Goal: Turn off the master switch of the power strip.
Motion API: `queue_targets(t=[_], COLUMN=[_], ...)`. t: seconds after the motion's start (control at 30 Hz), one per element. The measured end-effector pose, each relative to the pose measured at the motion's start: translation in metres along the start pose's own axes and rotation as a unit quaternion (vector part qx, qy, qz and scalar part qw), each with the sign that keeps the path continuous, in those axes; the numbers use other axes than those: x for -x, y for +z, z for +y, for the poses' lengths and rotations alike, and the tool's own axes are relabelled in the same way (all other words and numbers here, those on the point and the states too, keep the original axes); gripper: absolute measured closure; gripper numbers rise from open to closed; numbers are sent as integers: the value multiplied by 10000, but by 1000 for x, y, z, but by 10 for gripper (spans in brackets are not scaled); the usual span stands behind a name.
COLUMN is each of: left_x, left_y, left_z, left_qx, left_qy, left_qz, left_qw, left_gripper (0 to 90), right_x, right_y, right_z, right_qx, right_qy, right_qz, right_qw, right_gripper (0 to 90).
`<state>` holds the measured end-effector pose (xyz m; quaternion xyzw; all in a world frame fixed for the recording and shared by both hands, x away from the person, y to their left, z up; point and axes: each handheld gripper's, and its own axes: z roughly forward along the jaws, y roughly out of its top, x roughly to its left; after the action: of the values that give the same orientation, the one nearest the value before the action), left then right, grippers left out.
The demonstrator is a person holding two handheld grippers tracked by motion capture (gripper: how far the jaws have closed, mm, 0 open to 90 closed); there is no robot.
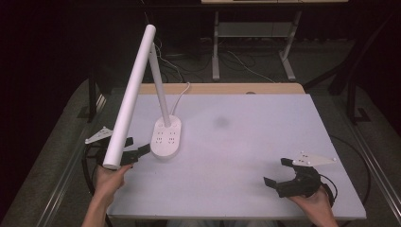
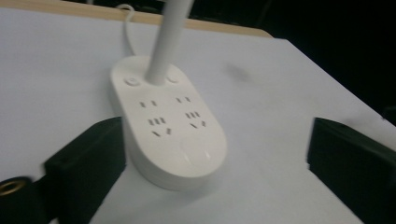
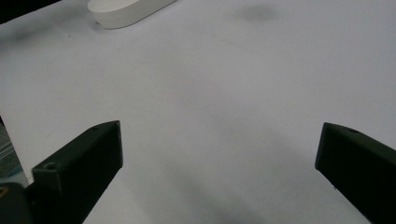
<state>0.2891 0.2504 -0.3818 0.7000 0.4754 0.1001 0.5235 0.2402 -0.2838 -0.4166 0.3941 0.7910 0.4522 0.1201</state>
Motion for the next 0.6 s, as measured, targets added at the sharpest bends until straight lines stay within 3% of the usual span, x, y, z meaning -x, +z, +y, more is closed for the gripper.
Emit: queue_targets(t=[0.2, 0.6], left_x=[15, 34], left_y=[3, 15], left_z=[-7, -27], left_qx=[-97, -302], left_qy=[209, 575], left_qz=[-342, -464], left_qw=[9991, 9968], left_gripper=[0, 0], right_x=[0, 1], right_y=[0, -1], right_z=[0, 0], right_qx=[24, 19], right_qy=[-5, -10], right_qz=[-10, -7], right_qw=[10000, 10000], right_gripper=[1, 1])
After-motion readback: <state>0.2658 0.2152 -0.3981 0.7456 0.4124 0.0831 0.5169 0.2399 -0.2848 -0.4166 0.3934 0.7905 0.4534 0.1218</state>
